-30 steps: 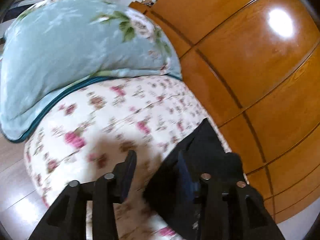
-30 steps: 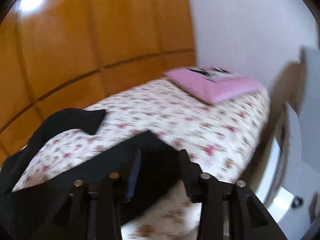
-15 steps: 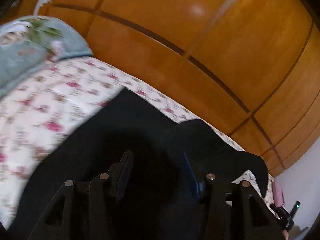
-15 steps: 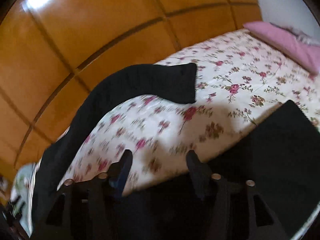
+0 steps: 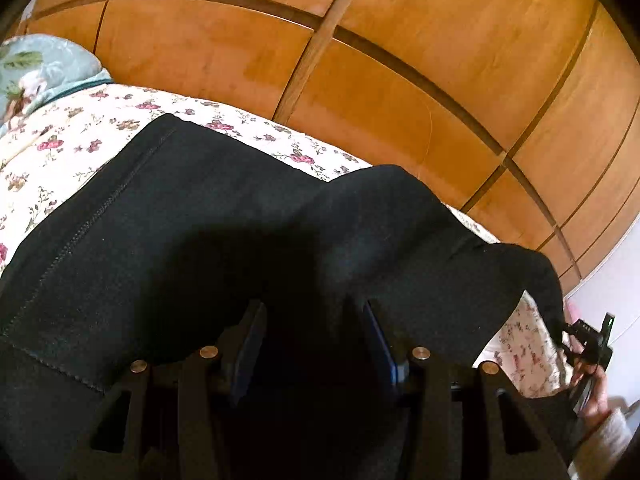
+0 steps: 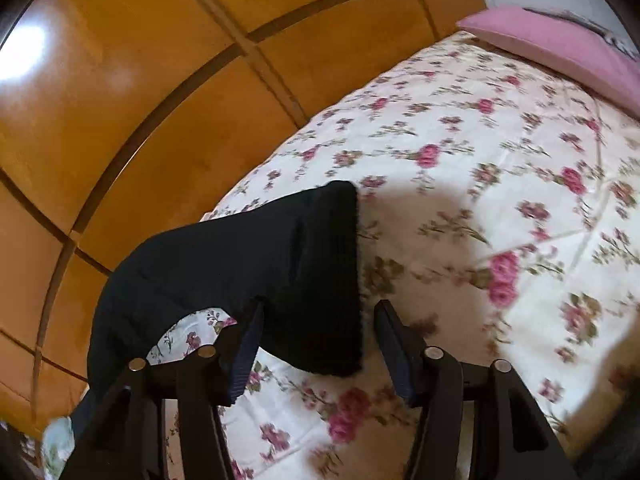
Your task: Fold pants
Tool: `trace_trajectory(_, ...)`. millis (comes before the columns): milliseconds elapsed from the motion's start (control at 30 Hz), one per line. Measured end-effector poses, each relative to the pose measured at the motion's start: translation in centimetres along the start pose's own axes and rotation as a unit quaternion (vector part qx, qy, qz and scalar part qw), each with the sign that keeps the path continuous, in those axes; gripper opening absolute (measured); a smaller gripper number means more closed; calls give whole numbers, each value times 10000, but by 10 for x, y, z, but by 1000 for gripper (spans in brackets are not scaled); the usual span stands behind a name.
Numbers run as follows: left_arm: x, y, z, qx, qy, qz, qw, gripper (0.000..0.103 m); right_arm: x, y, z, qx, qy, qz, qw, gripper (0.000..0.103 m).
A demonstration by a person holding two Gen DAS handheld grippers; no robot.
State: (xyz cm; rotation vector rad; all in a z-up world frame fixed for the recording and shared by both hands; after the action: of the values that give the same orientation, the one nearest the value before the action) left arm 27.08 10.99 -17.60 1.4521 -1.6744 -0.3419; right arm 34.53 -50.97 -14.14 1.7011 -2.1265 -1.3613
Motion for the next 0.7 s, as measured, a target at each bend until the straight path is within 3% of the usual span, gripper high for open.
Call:
trace_trajectory(100,1,-4,1,-21,-73,-47,10000,52,-12,-5,5,-81,372,52,9993,19)
trace_trajectory(167,0,-3,0,4,-20,40,10000,52,-18,2,4,-79,559,82,9984,16)
trace_trajectory(300,-1,0,-2,110,133,345,9993,52,-26,35,-13,97,920,179,9956,15)
trace_trajectory(500,-1,5,-4,179,263,633,9975,52,-6,96,-54,389,1293,701,9884,14)
trace_trajectory(600,0,3,-4,156,254,706,9971,52,20,108,-60,210,1271,1053,9861,14)
trace_trajectory(700,-1,2,-2,124,267,724,9969,52,49,97,-47,-268,1231,1292,9836,14)
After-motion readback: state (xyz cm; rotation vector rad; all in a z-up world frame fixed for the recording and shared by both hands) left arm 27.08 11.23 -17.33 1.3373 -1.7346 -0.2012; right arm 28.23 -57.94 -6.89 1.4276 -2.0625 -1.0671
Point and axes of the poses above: each gripper's, at about its wrist camera, not at the fingertips, and y roughly against the way its jaws point, x to its right, z to its underside, the point moved 9 cm from there along -y, roughly the way its jaws point, and after that the axes turned 3 degrees about -x, right-handed, at the moved point
